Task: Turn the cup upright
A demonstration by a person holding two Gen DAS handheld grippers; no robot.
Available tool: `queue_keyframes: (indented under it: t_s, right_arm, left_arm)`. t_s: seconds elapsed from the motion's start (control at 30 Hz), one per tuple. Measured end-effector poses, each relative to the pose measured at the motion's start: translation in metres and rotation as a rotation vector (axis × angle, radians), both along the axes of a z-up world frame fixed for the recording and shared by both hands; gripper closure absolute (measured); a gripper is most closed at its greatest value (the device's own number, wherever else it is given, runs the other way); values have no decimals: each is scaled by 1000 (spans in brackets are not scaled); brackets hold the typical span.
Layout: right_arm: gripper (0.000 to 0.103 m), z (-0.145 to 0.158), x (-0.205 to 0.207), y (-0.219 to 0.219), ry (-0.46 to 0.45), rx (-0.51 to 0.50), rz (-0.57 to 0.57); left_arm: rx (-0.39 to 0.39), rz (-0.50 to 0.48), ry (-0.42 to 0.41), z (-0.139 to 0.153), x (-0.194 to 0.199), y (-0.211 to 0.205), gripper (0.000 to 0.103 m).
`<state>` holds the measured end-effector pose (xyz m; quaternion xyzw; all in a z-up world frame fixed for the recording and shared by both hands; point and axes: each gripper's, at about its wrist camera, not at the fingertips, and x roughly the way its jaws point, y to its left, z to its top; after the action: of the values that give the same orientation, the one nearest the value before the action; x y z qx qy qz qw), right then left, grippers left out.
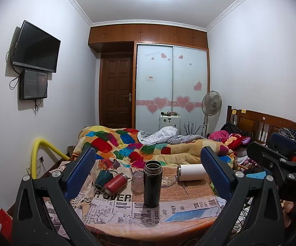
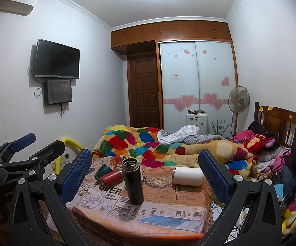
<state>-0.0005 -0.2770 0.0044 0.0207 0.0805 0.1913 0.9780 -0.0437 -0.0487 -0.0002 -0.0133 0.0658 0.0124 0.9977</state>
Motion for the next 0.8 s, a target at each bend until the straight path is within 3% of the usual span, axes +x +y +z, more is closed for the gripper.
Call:
queue_keyframes:
  t_s: [0.8]
  right_arm:
    - [0,-1,2,1,-1,-6,-4]
  left_arm:
    - [-9,-3,2,-5,2,-5,0]
